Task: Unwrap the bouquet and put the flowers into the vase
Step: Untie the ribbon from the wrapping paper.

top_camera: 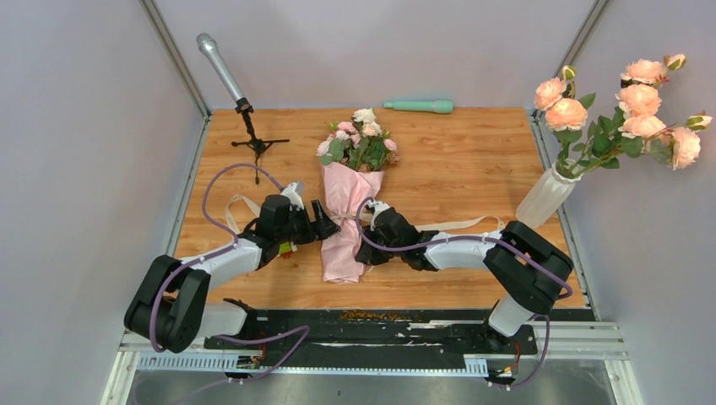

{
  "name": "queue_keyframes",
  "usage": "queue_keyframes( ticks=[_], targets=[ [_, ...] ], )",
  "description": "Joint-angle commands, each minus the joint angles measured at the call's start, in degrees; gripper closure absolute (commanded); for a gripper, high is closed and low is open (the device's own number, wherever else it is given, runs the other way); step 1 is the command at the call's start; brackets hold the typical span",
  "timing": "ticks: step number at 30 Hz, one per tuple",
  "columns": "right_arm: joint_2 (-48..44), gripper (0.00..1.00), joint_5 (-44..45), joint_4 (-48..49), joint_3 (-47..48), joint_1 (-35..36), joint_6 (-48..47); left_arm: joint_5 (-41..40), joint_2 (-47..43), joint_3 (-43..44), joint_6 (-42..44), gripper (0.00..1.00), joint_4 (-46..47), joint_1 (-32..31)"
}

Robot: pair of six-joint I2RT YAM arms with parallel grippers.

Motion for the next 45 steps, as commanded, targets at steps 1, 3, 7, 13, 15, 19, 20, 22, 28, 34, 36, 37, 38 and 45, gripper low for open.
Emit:
queue_keyframes(
  ticks=[1, 3, 7, 13, 15, 19, 20, 22, 28, 34, 36, 37, 38, 45],
  targets=[
    [-0.9, 0.9, 1.2, -1.2, -0.2, 0.6, -0.1, -0.9, 2.4, 0.7, -0.7, 0.11, 6.2, -0.5],
    [-1.0, 0.9, 1.3, -1.4, -0.2, 0.6, -0.2, -0.7, 3.7, 1.0, -0.8, 0.21, 7.2, -0.8],
    [-0.7, 0.9, 1.1, -1.3, -0.3, 0.6, -0.1, -1.0, 4.7, 1.4, 0.0, 0.3, 7.8, -1.6],
    [-1.2, 0.89, 1.8, -2.5, 0.3, 0.6, -0.9, -1.0, 6.1, 1.4, 1.0, 0.43, 8.3, -2.5],
    [-2.1, 0.86, 3.3, -4.9, 1.2, 0.6, -2.4, -1.1, 6.3, 1.5, 1.6, 0.47, 7.9, -2.8],
    [-5.9, 0.73, 7.5, -10.5, 3.3, 0.6, -6.7, -1.7, 6.1, 1.5, 3.3, 0.61, 6.5, -3.1],
    [-6.6, 0.69, 9.3, -11.5, 3.9, 0.6, -8.2, -1.7, 6.1, 1.5, 3.8, 0.65, 6.4, -3.1],
    [-7.7, 0.62, 11.6, -13.7, 5.8, 0.5, -11.3, -1.5, 6.1, 1.5, 4.6, 0.71, 6.1, -3.1],
    [-8.1, 0.49, 13.1, -16.6, 13.7, -0.1, -21.0, -0.8, 6.5, 2.1, 6.8, 0.85, 5.7, -3.3],
    [-2.8, 0.53, 12.6, -17.9, 21.2, -0.6, -28.2, 0.2, 7.4, 3.1, 8.0, 0.97, 5.7, -3.3],
    [-0.7, 0.56, 11.3, -18.2, 23.3, -1.1, -29.7, 0.4, 7.6, 3.2, 8.2, 1.0, 5.6, -3.3],
    [0.4, 0.58, 10.7, -18.3, 24.3, -1.0, -30.3, 0.6, 7.6, 3.2, 8.3, 1.0, 5.6, -3.3],
    [1.4, 0.59, 10.0, -18.4, 25.3, -1.1, -31.1, 0.6, 7.7, 3.3, 8.4, 1.0, 5.6, -3.3],
    [7.2, 0.64, 7.2, -19.1, 30.2, -1.1, -33.9, 0.8, 7.7, 3.2, 8.7, 1.0, 4.9, -3.4]
  ],
)
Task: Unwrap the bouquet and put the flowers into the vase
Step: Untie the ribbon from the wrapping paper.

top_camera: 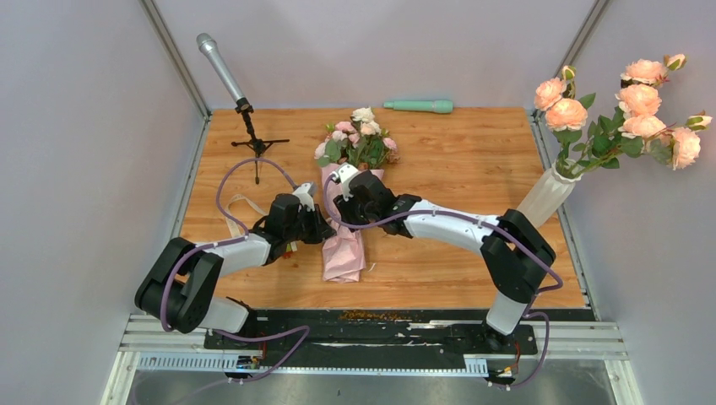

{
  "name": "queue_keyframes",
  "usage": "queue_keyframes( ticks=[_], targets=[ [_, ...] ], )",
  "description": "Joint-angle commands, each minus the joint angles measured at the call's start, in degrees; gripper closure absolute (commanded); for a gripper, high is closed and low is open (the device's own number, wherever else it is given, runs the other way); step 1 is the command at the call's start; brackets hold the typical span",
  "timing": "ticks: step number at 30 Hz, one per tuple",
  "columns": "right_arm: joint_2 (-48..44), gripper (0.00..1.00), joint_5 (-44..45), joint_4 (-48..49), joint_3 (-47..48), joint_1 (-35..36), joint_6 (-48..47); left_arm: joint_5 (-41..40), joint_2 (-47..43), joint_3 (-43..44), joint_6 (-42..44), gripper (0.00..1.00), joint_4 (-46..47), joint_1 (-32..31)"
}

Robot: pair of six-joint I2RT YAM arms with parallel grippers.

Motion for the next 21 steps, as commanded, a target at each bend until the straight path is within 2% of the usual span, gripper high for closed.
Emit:
queue_keyframes(
  ticks=[1, 9, 15, 21],
  targets=[
    [2.5, 0.64, -3.0, -0.2, 4.4, -0.2, -3.6, 0.2, 0.3, 1.4, 1.5, 1.0, 0.1, -0.5],
    [6.3, 0.7, -2.7, -0.3, 6.5, -0.2, -4.5, 0.9, 0.5, 1.7, 1.1, 1.0, 0.7, -0.5],
    [8.1, 0.7, -2.1, 0.3, 7.4, -0.2, -4.5, 1.0, 0.8, 2.0, 1.5, 1.0, 0.4, -0.5],
    [8.7, 0.71, 2.3, 2.6, 5.8, 0.0, -4.4, 0.8, 0.3, 1.6, 1.5, 1.0, 0.2, -0.5]
  ],
)
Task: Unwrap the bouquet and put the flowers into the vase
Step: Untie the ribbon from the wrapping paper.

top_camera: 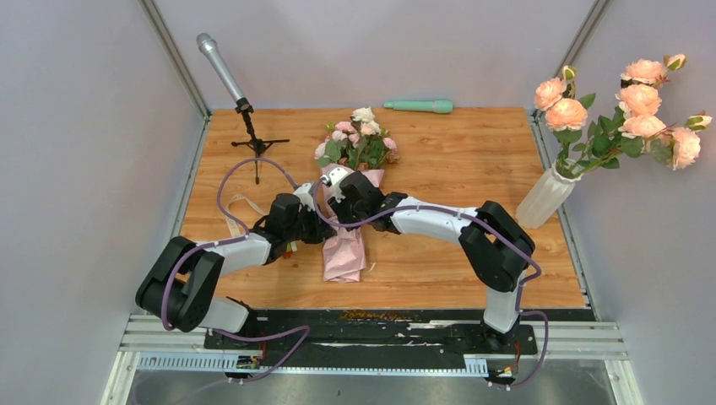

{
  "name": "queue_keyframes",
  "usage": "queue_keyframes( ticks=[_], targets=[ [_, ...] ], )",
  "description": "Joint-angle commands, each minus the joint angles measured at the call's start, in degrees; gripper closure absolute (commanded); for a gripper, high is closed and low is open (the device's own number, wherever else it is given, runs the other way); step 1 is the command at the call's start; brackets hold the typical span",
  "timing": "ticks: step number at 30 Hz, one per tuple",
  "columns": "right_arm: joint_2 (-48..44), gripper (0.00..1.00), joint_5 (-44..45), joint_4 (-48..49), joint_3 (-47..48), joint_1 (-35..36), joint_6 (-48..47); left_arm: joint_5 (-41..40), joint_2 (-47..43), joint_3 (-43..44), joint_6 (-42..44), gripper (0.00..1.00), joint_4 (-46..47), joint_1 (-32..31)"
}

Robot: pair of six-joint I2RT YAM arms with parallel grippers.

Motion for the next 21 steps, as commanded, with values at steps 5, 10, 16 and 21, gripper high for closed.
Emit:
queue_keyframes(
  ticks=[5, 10, 16, 21],
  targets=[
    [0.3, 0.89, 8.2, 5.0, -1.1, 0.7, -1.0, 0.2, -0.2, 1.2, 1.2, 1.0, 0.2, -0.5],
    [-3.8, 1.0, 14.8, 9.7, -6.3, 2.4, 0.4, -0.3, -0.2, 0.9, 1.1, 1.0, 0.2, -0.5],
    [-9.1, 1.0, 22.4, 16.2, -12.9, 2.7, 3.4, -1.4, -0.1, 0.3, 1.1, 1.0, -0.2, -0.5],
    [-10.4, 1.0, 24.5, 16.7, -14.9, 2.8, 4.4, -2.7, -1.2, -0.3, 1.6, 1.0, -1.2, -0.5]
  ],
)
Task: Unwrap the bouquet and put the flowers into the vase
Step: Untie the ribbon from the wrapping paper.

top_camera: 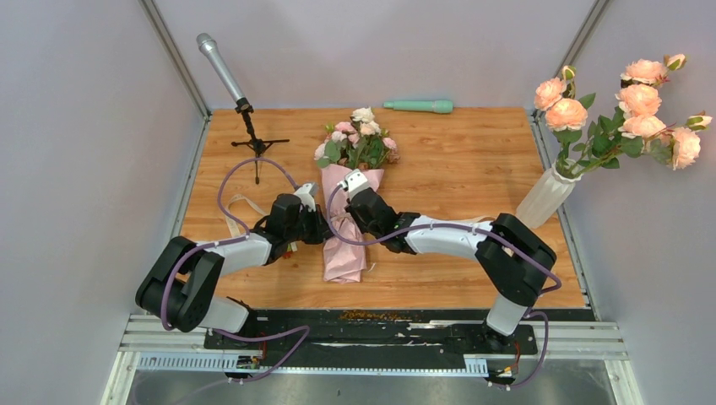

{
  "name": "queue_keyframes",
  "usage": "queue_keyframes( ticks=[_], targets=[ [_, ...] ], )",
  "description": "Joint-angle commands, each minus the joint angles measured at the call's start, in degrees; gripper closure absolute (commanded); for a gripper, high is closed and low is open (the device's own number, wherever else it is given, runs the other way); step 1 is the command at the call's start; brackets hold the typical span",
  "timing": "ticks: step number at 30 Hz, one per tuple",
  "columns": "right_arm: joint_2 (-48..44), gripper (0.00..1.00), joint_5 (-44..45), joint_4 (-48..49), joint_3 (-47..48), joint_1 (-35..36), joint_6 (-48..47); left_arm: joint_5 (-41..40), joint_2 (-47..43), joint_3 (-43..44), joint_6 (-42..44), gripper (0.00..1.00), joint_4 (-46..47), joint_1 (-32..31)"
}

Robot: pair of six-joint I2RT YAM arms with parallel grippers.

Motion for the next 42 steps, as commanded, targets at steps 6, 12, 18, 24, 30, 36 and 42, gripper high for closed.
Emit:
queue_keyframes(
  ticks=[6, 12, 18, 24, 30, 36, 42],
  targets=[
    [-3.9, 1.0, -2.9, 4.5, -1.4, -0.3, 0.7, -1.0, -1.5, -0.1, 1.9, 1.0, -1.0, -0.2],
    [-2.0, 0.92, -12.2, 2.0, 3.4, -0.3, -2.7, -0.3, -1.5, 0.0, 2.1, 1.0, -0.6, -0.1],
    [2.8, 0.84, -12.4, -1.5, 8.2, -0.3, -5.3, 0.2, -1.3, 0.0, 2.0, 1.0, -0.4, -0.1],
    [4.8, 0.82, -12.1, -4.1, 9.9, -0.3, -6.7, 0.6, -1.1, 0.5, 1.9, 1.0, -0.3, -0.1],
    [5.1, 0.78, -11.7, -4.2, 9.5, -0.4, -8.1, 0.9, -1.1, 0.7, 1.9, 1.0, -0.3, -0.1],
    [7.0, 0.78, -9.9, -4.9, 10.4, -0.4, -10.8, 1.1, -1.3, 0.7, 1.9, 1.0, -0.6, -0.2],
    [8.5, 0.83, -6.8, -3.6, 10.1, -0.3, -11.5, 1.2, -1.4, 1.0, 2.0, 1.0, -0.8, -0.2]
  ],
)
